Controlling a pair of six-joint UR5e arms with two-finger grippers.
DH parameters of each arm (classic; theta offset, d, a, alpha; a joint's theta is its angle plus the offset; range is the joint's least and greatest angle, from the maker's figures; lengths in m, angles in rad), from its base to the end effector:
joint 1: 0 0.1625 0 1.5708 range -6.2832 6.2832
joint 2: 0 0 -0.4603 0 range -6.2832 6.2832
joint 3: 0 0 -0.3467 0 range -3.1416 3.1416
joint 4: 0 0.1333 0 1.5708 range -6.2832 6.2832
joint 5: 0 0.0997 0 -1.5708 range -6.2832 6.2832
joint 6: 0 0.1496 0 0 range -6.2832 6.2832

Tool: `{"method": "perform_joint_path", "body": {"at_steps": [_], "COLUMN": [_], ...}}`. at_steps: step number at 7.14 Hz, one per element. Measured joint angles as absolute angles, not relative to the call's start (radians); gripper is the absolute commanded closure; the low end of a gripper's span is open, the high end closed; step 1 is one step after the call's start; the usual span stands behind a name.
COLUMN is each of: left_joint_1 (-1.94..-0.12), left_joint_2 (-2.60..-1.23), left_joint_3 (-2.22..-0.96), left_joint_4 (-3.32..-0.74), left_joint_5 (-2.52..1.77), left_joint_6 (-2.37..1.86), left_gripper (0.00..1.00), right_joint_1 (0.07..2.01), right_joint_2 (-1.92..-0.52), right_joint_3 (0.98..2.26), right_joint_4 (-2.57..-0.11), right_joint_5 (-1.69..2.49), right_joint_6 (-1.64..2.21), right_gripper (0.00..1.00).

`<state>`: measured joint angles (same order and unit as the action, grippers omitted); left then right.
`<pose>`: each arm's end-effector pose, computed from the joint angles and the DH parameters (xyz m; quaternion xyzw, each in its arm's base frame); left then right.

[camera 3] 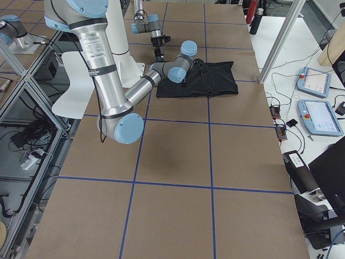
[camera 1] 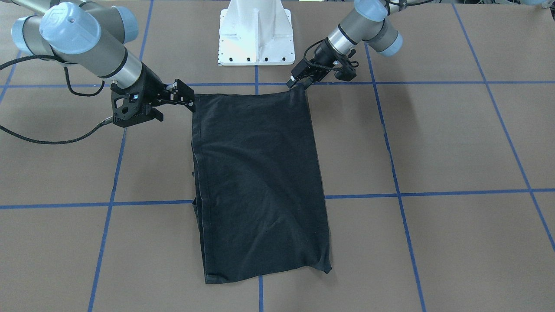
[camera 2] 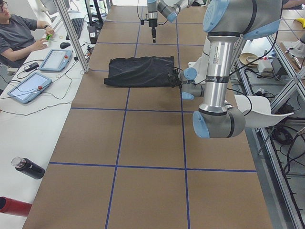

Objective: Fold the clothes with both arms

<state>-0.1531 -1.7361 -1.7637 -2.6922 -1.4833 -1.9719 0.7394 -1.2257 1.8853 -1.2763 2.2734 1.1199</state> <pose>0.5291 -0.2297 0.4093 -0.0512 0.6723 -0.2302 0.7017 -0.4042 -0.4182 0.3679 -0.0114 -0.5284 -0.0365 0.8482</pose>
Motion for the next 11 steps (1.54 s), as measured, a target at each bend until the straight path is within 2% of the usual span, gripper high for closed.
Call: {"method": "perform_joint_path", "body": {"at_steps": [1, 4, 5, 6, 7, 11], "left_joint_1": [-0.153, -0.155, -0.156, -0.159, -0.162, -0.186], "left_joint_2": [-1.736, -1.736, -1.736, -1.736, -1.736, -1.736], "left_joint_3": [-1.764, -1.759, -1.755, -1.753, -1.753, -1.770], "left_joint_4": [-2.692, -2.692, -2.692, -2.692, -2.692, -2.692], "left_joint_5": [-1.483, -1.482, -1.482, -1.482, -1.482, -1.494], "left_joint_6": [-1.971, -1.967, -1.965, -1.964, -1.964, -1.964], "left_gripper": [0.33, 0.33, 0.41, 0.77, 1.00, 1.00], "right_joint_1": [0.739, 0.739, 0.739, 0.739, 0.739, 0.691], "right_joint_2": [-1.226, -1.226, -1.227, -1.227, -1.227, -1.229], "right_joint_3": [1.885, 1.884, 1.884, 1.884, 1.884, 1.882], "right_joint_4": [-1.276, -1.277, -1.277, -1.276, -1.276, -1.277], "right_joint_5": [2.273, 2.275, 2.275, 2.275, 2.275, 2.227], "right_joint_6": [1.120, 1.120, 1.120, 1.120, 1.120, 1.184], "right_gripper": [0.00, 0.00, 0.00, 0.00, 0.00, 0.00]}}
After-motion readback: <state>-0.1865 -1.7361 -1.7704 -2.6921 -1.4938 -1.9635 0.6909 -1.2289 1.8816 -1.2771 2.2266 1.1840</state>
